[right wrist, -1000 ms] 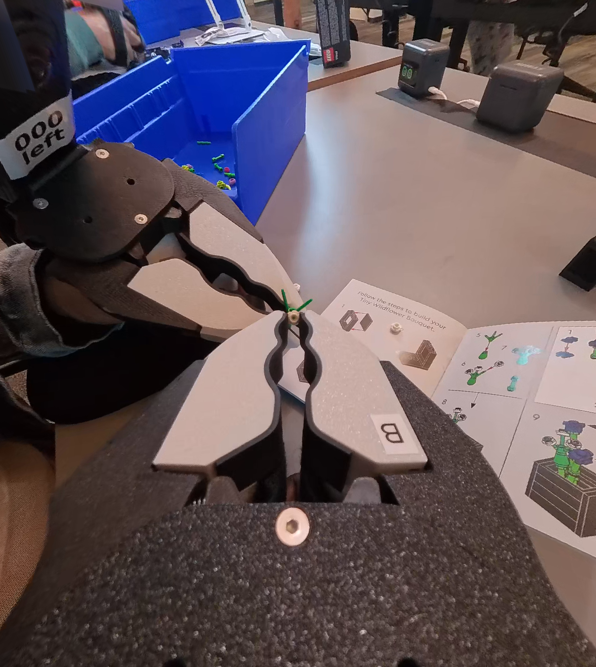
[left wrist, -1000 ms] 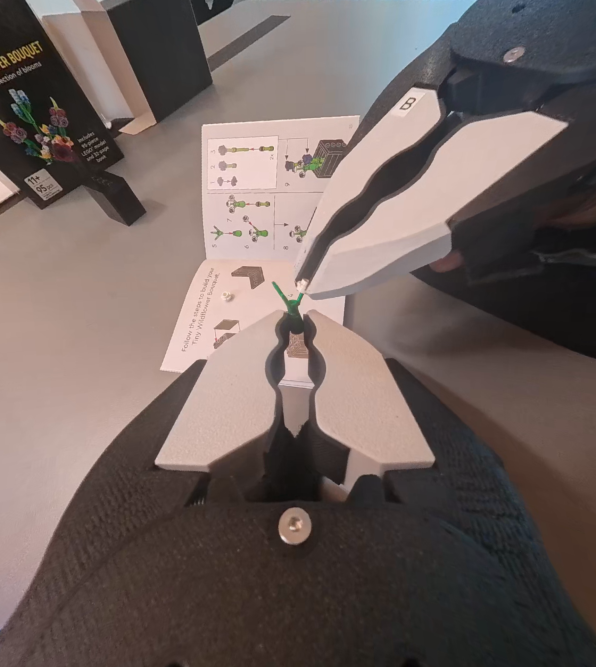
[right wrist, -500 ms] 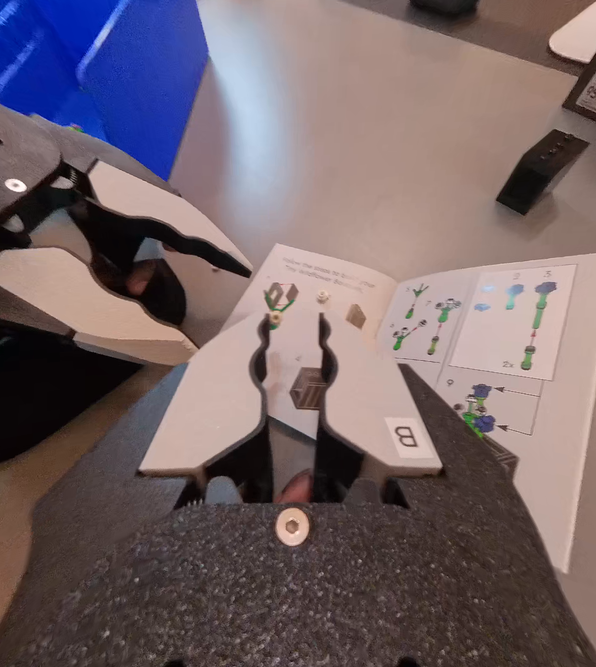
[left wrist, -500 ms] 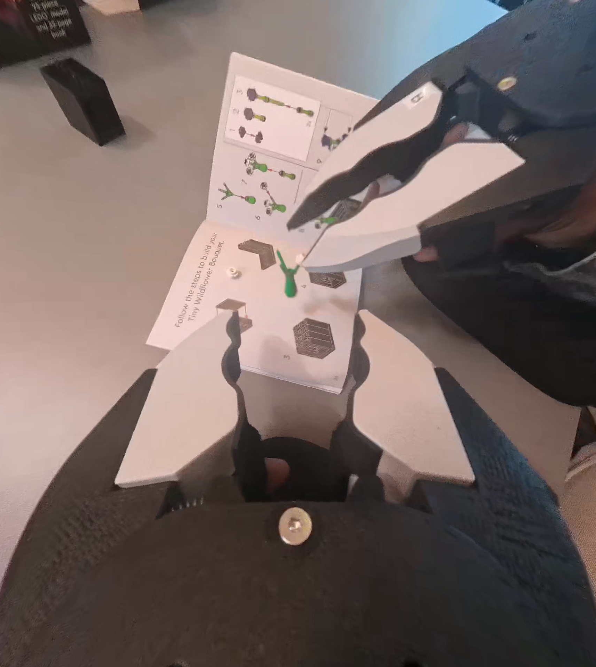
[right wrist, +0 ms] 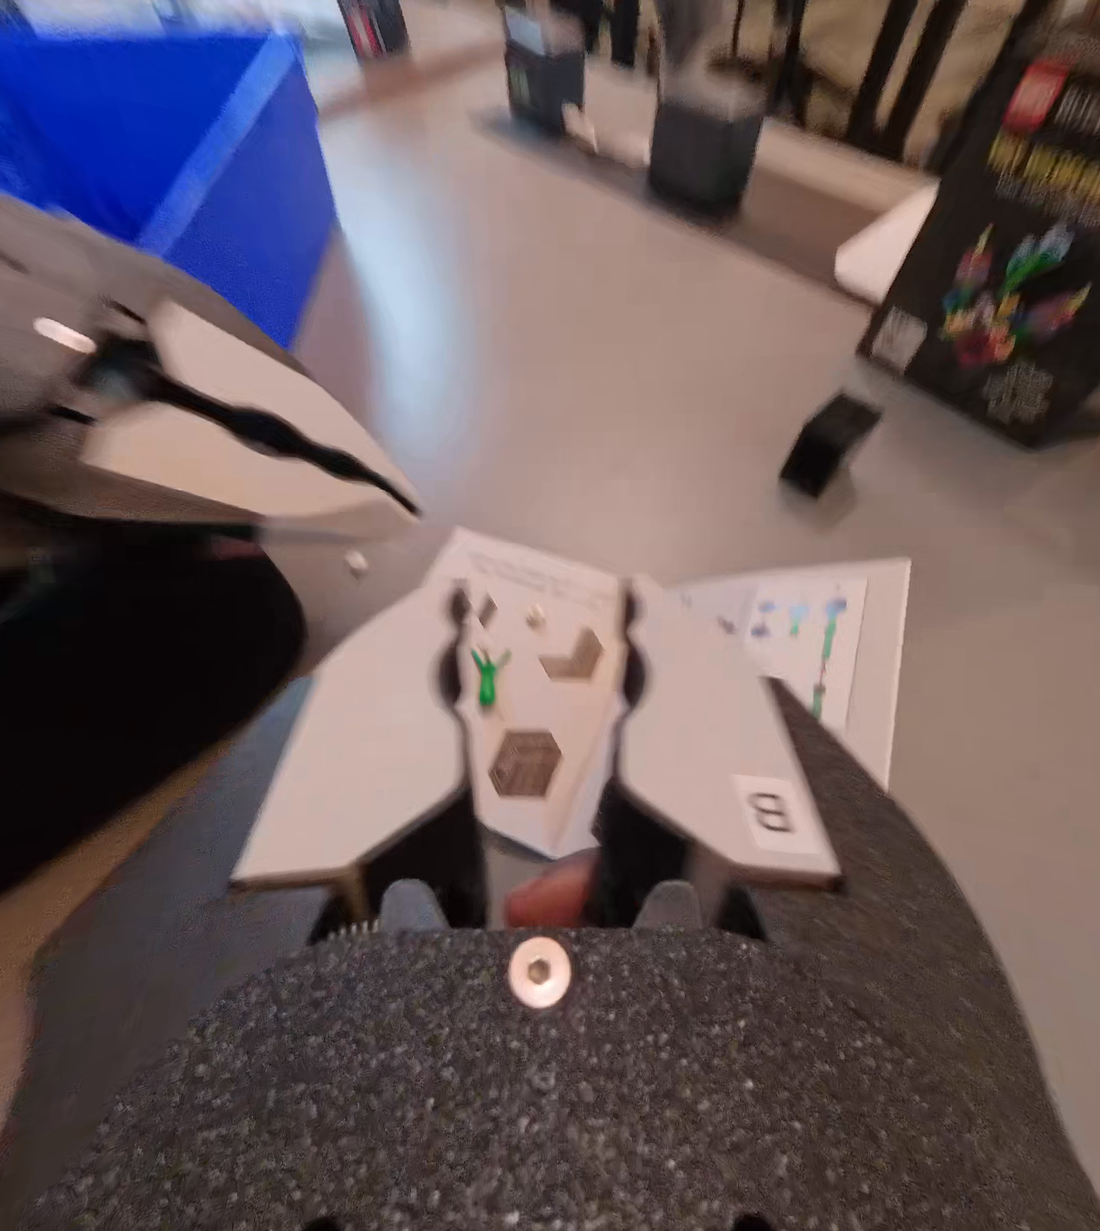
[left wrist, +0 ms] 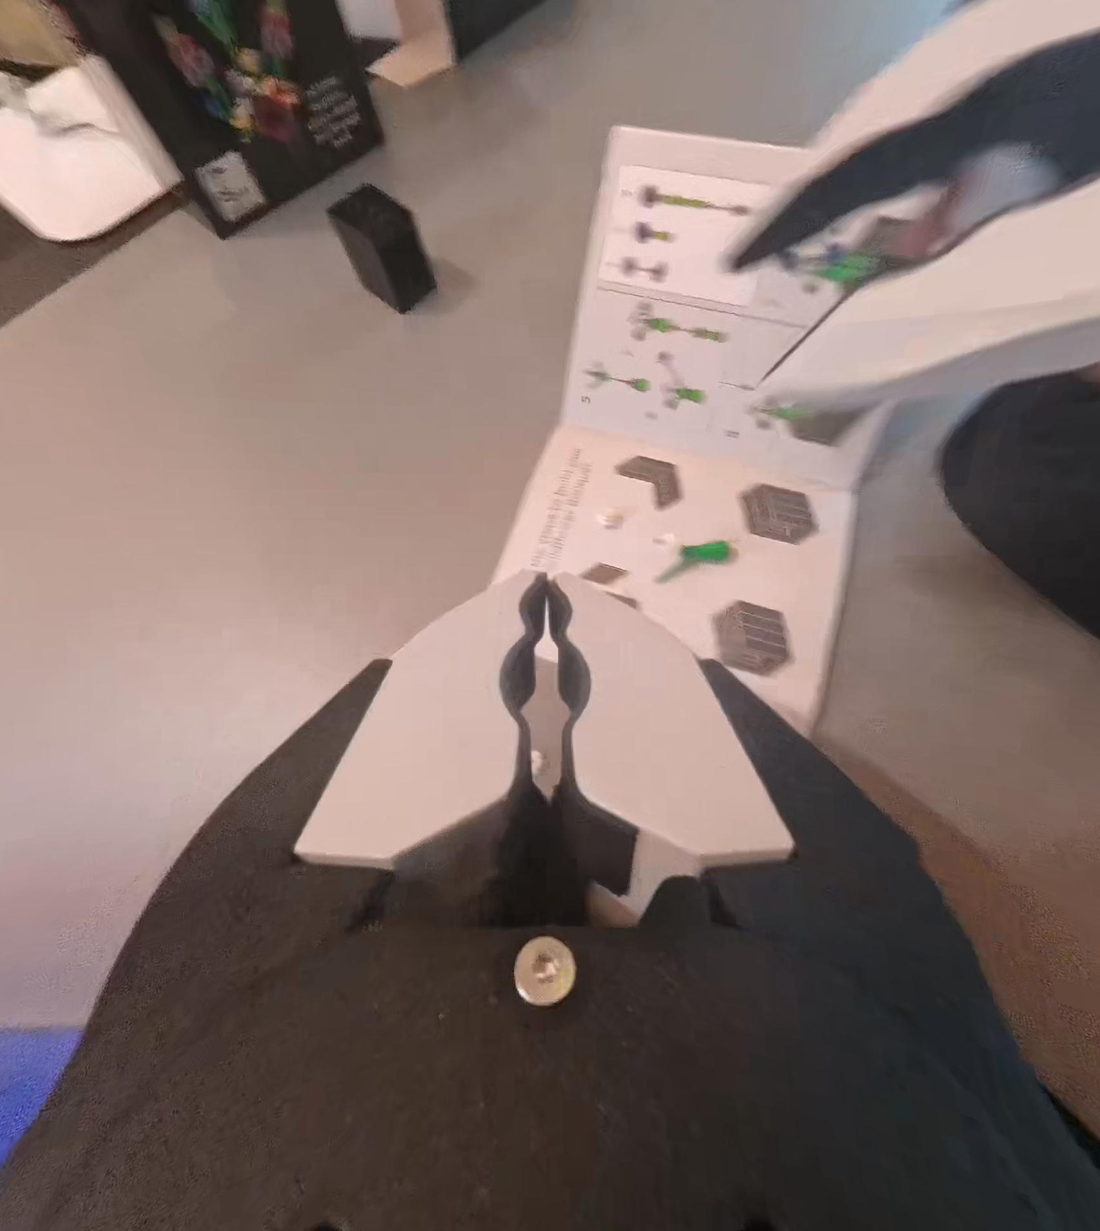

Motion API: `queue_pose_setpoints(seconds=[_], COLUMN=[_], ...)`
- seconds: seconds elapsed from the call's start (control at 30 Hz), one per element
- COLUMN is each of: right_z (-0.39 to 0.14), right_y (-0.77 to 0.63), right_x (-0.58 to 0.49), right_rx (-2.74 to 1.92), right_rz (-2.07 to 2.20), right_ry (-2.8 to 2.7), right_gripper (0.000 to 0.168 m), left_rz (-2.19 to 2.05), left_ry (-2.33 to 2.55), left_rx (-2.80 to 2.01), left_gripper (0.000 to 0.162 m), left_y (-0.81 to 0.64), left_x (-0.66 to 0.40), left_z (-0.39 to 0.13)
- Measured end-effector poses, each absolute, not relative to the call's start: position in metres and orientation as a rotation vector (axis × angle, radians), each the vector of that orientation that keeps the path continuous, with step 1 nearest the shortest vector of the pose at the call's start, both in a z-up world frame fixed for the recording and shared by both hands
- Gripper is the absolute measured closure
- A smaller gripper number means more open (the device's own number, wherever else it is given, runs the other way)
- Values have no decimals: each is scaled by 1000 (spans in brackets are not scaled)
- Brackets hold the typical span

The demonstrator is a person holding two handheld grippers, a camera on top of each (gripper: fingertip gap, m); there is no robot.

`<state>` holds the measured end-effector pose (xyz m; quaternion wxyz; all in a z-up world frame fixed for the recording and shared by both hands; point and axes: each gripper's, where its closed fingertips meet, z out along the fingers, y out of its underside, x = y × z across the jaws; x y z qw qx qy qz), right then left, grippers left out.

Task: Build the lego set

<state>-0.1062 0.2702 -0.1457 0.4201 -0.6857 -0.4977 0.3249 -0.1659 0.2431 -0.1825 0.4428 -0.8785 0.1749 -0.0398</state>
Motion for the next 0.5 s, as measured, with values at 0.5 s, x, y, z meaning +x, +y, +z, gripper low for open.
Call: queue_pose_setpoints(seconds=[0.5], right_z=[-59], right_y=[204], right_x=[-159], right_rx=[-1257], right_rz=[787], right_ry=[-1399], right_gripper=[168], left_rz=[701], left_ry=[543], left_rx=[-2293], left_gripper=[161], left_y=[328], left_x=[-240], left_z=[-189])
